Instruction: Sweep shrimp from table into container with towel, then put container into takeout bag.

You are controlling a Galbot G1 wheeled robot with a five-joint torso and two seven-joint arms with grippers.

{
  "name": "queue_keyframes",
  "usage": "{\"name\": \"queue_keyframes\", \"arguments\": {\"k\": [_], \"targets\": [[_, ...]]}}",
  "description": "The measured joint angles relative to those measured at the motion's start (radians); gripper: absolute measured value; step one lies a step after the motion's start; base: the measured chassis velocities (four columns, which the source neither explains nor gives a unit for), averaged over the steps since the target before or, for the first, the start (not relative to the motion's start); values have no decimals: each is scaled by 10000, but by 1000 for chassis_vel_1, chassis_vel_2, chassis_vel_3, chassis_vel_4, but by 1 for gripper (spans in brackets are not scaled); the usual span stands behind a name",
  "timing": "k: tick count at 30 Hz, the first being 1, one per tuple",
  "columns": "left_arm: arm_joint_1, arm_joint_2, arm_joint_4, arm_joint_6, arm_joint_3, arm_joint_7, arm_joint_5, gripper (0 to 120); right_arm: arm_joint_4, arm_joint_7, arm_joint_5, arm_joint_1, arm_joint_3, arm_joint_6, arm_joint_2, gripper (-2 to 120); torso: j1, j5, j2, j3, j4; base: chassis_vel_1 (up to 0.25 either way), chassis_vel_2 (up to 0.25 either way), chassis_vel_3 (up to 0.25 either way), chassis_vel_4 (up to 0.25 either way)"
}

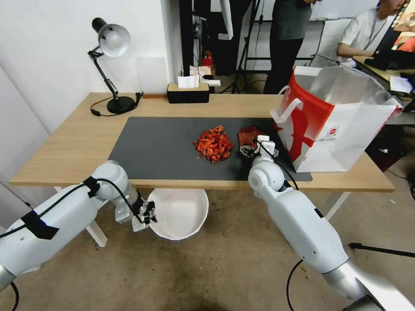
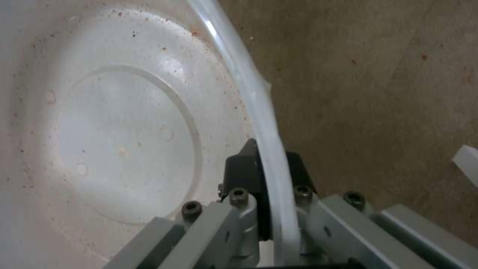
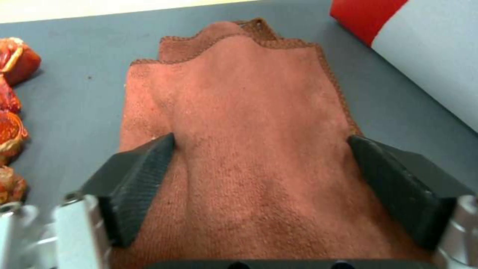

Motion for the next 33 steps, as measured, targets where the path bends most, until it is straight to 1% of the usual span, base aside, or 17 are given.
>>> {"name": "queue_keyframes", "arguments": {"k": [2,4,5,7,12,14,16,17,20,21,22,24,26,28,30,31,33], "targets": [[2,28,-8,-2,-9,-8,-7,0,17,31,47,-7,2,-3,-4,85,0,0,0,0,1,0,0,0,0],[69,104,-97,-1,-38,-45,-41,0,73,58,123,-47,8,-2,-16,76,-1,1,0,0,3,0,0,0,0],[69,104,-97,-1,-38,-45,-41,0,73,58,123,-47,8,-2,-16,76,-1,1,0,0,3,0,0,0,0],[137,145,-143,2,-61,-78,-59,0,94,52,129,-70,9,-2,-22,67,-1,2,1,0,3,0,0,0,0],[180,192,-171,3,-75,-149,-79,0,143,-67,104,-83,4,-1,-42,57,0,3,0,2,6,0,0,0,0],[206,230,-178,4,-77,-218,-104,0,178,-289,-83,-100,-35,1,-116,48,1,6,0,5,7,0,0,0,0],[210,236,-178,5,-78,-237,-108,0,192,-370,-141,-104,-49,4,-144,46,2,7,-1,5,8,0,0,0,0],[222,249,-178,5,-79,-290,-113,0,247,-569,-278,-122,-80,4,-216,38,3,9,-3,6,10,0,0,0,0],[243,259,-177,5,-82,-329,-114,0,322,-832,-483,-159,-100,10,-295,32,4,12,-5,8,10,0,0,0,0],[294,263,-177,-5,-115,-359,-112,0,404,-1232,-782,-210,-104,149,-404,23,5,13,-6,9,10,0,0,0,0],[294,263,-177,-5,-115,-359,-112,0,404,-1232,-782,-210,-104,149,-404,23,5,13,-6,9,10,0,0,0,0],[396,263,-176,-51,-199,-397,-102,0,630,-2097,-1208,-289,-103,587,-663,13,5,11,-6,8,10,0,0,0,0],[430,264,-176,-77,-220,-420,-98,0,734,-2481,-1437,-309,-104,783,-807,8,5,11,-6,8,10,0,0,0,0],[450,271,-177,-87,-231,-467,-97,0,793,-2720,-1611,-313,-103,912,-909,7,6,10,-6,7,10,0,0,0,0],[455,283,-192,-112,-253,-559,-80,0,865,-3856,-2244,-259,-105,1446,-1298,7,5,11,-6,6,6,0,0,0,0],[455,283,-192,-112,-253,-559,-80,0,865,-3856,-2244,-259,-105,1446,-1298,7,5,11,-6,6,6,0,0,0,0],[431,261,-196,-155,-260,-561,-18,0,708,-4783,-2602,1,-194,1885,-1603,7,4,10,-5,5,4,0,0,0,0]]}}
